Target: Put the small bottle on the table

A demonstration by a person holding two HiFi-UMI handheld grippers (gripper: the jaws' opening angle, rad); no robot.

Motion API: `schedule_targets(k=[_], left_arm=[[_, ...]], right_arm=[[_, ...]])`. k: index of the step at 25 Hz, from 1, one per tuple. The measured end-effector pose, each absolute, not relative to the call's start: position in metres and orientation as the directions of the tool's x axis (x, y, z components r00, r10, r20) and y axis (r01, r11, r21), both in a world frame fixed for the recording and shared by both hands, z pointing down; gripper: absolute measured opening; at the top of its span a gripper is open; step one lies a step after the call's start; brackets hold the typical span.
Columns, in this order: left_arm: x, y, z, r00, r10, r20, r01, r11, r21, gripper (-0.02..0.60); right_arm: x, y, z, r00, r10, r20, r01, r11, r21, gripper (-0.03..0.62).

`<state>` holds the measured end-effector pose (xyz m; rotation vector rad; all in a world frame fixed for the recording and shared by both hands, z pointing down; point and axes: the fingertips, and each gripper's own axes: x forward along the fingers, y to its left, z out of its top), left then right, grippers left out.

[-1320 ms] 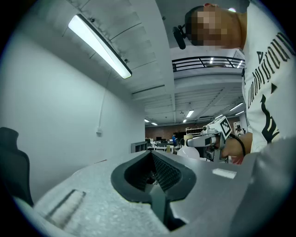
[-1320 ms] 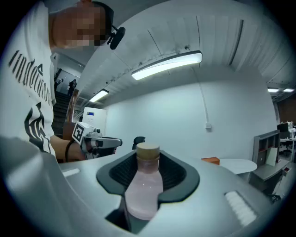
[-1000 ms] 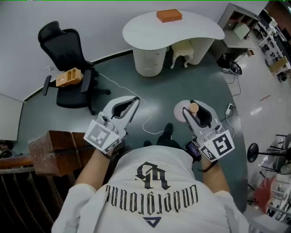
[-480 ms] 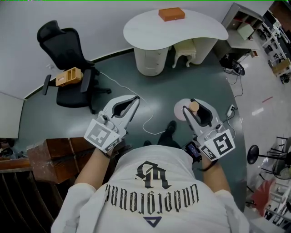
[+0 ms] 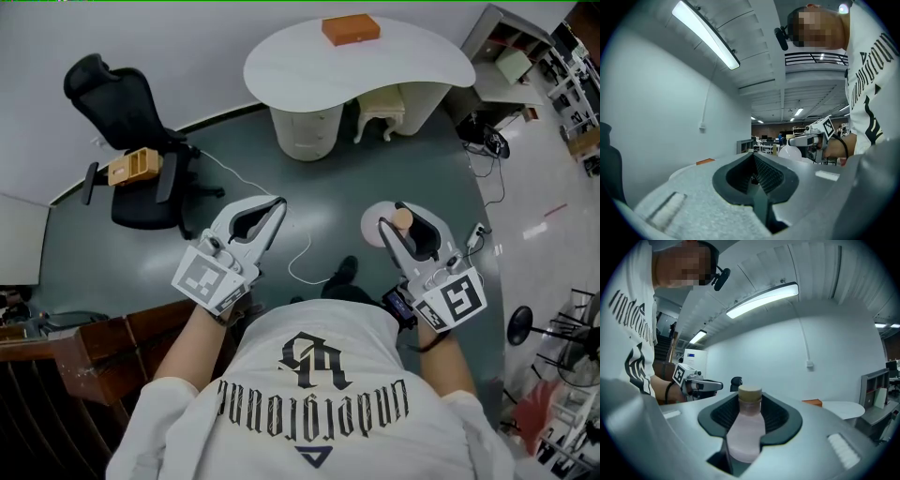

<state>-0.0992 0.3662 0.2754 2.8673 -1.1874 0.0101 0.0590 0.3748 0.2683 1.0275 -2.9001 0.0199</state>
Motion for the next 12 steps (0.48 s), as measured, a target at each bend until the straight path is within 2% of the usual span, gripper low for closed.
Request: schedule_targets(k=[12], left_arm=[[-0.011, 0.257, 0.271, 0.696, -0.717, 0.023, -0.718, -0.696, 0.034, 0.008]], right_arm=[[0.145, 0.27, 0.26, -0.786, -0.615, 0.064, -0.615, 0.788, 0.019, 0.138]])
